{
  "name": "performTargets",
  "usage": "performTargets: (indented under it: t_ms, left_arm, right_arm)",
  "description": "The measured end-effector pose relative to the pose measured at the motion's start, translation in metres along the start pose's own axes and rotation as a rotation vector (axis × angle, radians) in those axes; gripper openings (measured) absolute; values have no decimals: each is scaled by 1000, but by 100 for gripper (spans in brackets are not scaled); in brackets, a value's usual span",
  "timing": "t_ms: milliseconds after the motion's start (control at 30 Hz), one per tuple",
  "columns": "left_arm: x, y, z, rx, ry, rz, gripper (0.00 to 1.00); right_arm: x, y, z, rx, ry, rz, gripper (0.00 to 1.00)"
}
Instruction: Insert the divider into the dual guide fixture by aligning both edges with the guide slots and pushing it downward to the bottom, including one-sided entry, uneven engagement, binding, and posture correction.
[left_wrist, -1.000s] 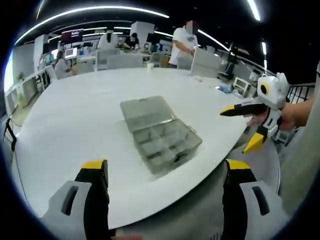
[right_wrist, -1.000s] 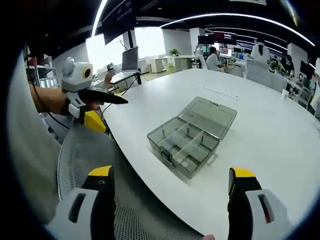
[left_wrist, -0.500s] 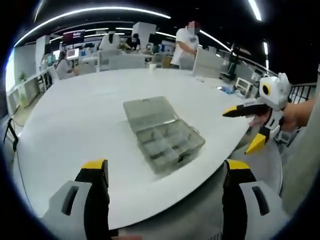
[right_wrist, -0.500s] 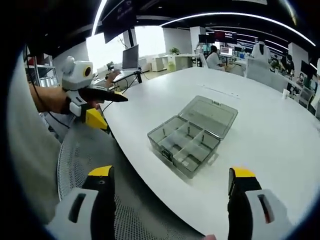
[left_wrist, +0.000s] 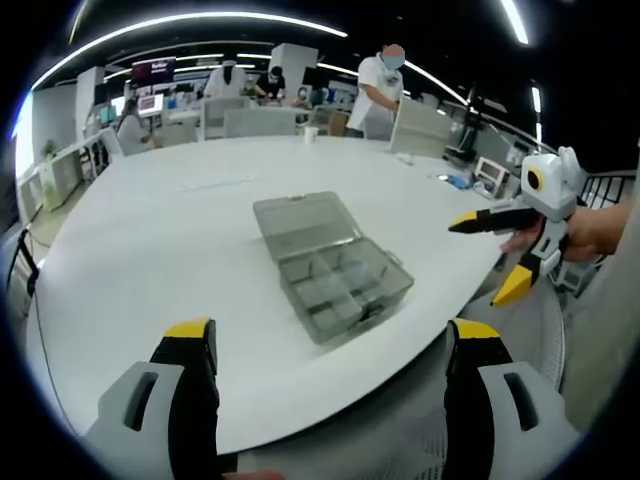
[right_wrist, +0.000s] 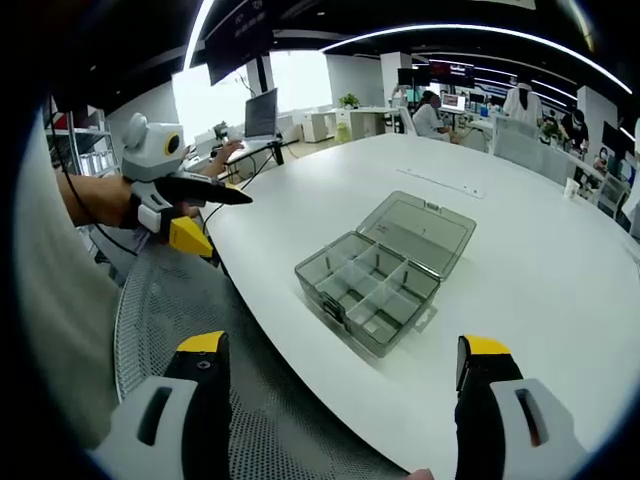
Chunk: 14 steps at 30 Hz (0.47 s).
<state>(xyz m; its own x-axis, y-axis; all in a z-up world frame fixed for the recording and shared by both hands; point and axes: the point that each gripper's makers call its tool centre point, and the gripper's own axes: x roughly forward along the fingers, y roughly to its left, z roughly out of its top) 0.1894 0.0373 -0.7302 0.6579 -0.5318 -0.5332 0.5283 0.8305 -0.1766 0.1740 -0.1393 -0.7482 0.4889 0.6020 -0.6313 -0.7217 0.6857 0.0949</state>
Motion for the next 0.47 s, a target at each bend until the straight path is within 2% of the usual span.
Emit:
performTargets:
  t_ms: [467]
  left_arm:
    - [2, 1, -1, -1, 4, 3, 93]
  right_arm:
    - [1, -1, -3, 3, 7, -2, 93]
